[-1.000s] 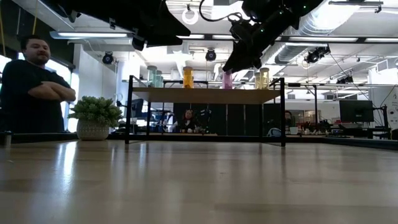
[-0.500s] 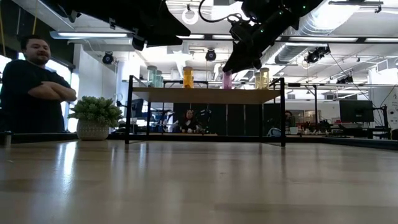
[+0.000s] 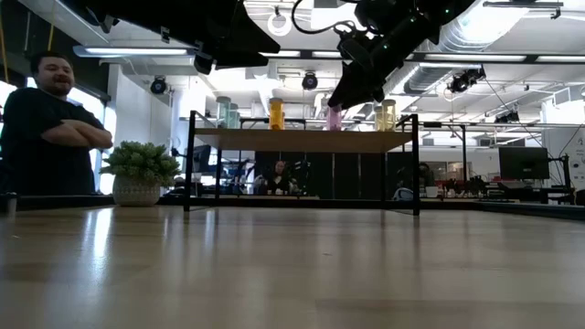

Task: Pick and place medicine bottles onto shelf by color
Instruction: Put the purple pill bottle on the shelf aligned with the purple pill bottle, then return to Home Position

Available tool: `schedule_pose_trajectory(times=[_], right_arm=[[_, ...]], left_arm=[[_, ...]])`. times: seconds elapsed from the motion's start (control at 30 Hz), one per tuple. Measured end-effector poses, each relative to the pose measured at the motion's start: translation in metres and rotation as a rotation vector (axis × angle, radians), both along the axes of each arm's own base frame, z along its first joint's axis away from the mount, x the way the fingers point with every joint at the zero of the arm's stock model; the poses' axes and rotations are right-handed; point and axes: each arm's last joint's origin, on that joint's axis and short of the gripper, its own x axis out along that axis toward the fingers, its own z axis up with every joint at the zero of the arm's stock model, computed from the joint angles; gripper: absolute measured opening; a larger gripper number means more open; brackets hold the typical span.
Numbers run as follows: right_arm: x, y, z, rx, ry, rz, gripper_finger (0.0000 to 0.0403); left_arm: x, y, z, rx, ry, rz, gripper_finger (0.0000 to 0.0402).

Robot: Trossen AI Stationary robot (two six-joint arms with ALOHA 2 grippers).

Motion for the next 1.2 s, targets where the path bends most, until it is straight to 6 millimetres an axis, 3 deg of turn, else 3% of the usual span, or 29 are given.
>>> schedule_pose_trajectory(times=[0.23,0.57,0.97,1.1,1.2], right_arm=[[-0.001,0.000,0.002,-0.004,-0.007,0.000,0.0153],[-0.014,0.006,0.025,-0.058,-0.077,0.004,0.0154],[-0.053,0.028,0.062,-0.097,-0.135,0.030,0.0154],[-0.064,0.042,0.063,-0.090,-0.072,0.080,0.0154],[-0.069,0.054,0.053,-0.093,-0.066,0.126,0.0154]], left_arm=[[0.000,0.000,0.000,0.000,0.000,0.000,0.0239],[-0.010,0.000,0.013,-0.023,-0.045,0.000,0.0239],[-0.065,-0.004,0.051,-0.062,-0.060,-0.097,0.0239],[-0.087,-0.007,0.061,-0.083,-0.074,-0.147,0.0239],[-0.099,-0.012,0.063,-0.098,-0.067,-0.183,0.0239]])
